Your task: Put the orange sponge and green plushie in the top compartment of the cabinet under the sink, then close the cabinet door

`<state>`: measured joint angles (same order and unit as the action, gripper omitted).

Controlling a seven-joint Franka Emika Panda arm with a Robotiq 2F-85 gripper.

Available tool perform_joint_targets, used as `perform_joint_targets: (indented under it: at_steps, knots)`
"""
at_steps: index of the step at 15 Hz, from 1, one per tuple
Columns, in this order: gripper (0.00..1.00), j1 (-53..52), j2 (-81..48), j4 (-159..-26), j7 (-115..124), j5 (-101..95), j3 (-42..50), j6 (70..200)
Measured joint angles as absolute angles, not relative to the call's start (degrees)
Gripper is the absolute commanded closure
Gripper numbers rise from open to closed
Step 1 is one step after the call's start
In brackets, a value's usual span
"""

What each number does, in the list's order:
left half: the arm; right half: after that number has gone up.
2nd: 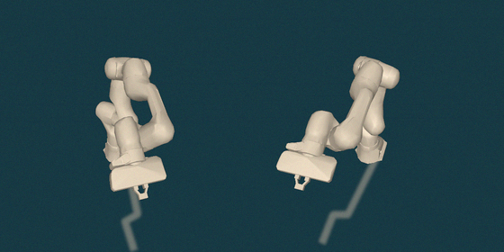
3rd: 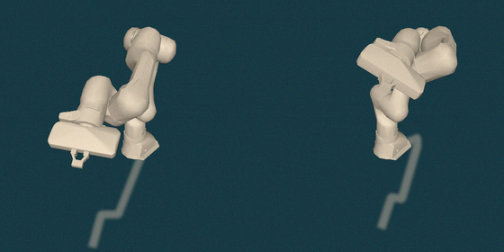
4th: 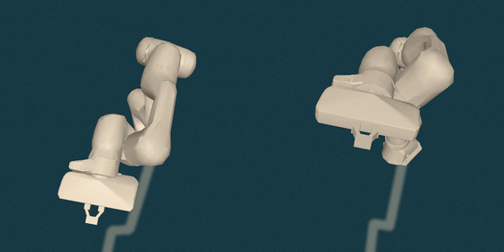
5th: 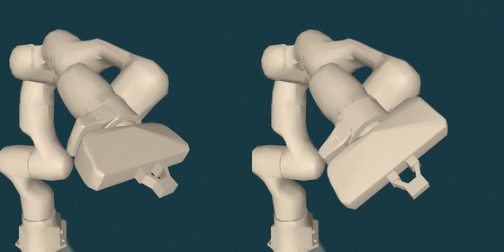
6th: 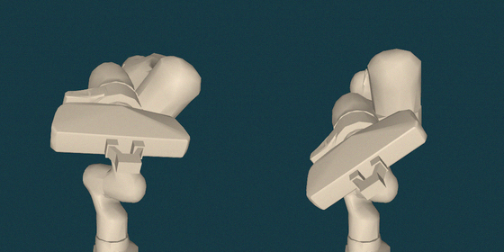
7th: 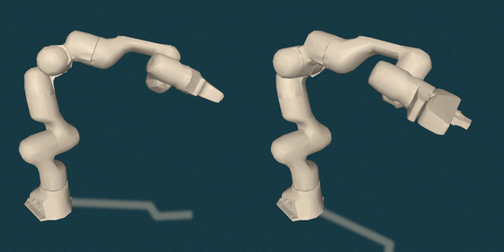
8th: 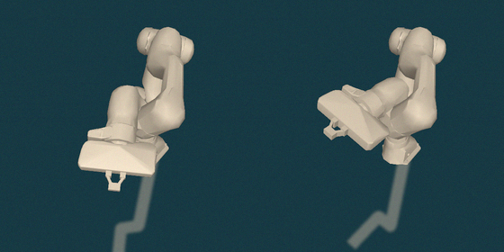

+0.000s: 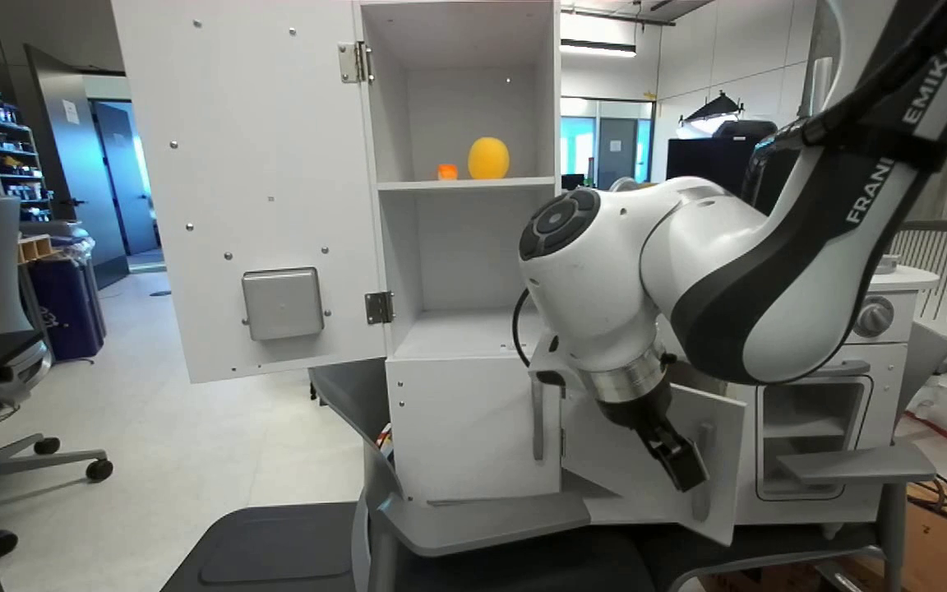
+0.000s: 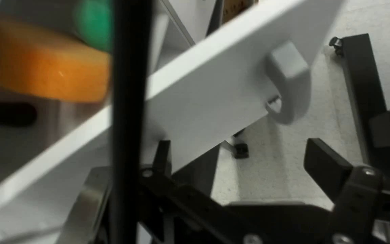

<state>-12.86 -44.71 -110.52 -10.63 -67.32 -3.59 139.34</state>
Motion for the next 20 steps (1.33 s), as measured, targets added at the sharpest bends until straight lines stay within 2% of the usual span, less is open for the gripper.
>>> perform_joint_targets:
  at_steps: [5,14,20]
  knots:
    - [0.00,-11.68,-45.27,-106.67,-2.23,-73.84,1.54,134.37]
    - [0.00,-11.25,-45.42,-107.28,5.93,-76.51,1.14,127.10]
    - [0.00,-5.89,-30.23,-119.59,0.74,-74.71,-3.69,135.35]
